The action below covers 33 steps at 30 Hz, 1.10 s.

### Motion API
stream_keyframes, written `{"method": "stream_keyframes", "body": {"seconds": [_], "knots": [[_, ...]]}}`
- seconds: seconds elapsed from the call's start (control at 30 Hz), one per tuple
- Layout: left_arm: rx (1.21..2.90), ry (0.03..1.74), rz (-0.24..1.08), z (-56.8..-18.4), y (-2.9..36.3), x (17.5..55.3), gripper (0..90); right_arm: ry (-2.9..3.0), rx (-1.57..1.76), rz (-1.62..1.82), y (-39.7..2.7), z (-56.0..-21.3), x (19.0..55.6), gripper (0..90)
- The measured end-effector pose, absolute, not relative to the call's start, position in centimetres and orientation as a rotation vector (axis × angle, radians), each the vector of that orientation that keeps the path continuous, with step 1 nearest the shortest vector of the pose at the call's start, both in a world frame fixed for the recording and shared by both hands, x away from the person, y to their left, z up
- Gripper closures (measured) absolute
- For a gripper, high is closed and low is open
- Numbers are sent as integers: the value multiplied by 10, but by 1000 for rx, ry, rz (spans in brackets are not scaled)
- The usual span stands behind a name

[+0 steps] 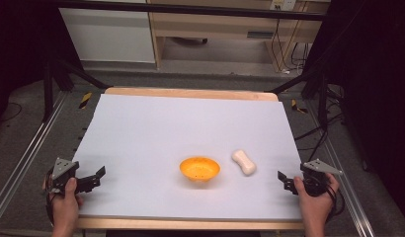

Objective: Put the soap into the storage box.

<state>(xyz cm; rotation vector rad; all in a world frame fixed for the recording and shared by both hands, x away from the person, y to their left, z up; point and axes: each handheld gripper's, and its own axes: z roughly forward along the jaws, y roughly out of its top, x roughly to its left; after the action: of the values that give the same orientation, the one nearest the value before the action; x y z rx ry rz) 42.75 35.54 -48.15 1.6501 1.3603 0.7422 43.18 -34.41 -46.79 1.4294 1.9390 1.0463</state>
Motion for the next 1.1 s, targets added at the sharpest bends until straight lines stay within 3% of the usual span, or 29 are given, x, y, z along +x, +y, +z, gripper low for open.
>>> {"method": "stream_keyframes", "body": {"seconds": [1.1], "knots": [[1657, 1361, 738, -481, 355, 428, 0, 2242, 1524, 742, -310, -442, 478, 18]]}}
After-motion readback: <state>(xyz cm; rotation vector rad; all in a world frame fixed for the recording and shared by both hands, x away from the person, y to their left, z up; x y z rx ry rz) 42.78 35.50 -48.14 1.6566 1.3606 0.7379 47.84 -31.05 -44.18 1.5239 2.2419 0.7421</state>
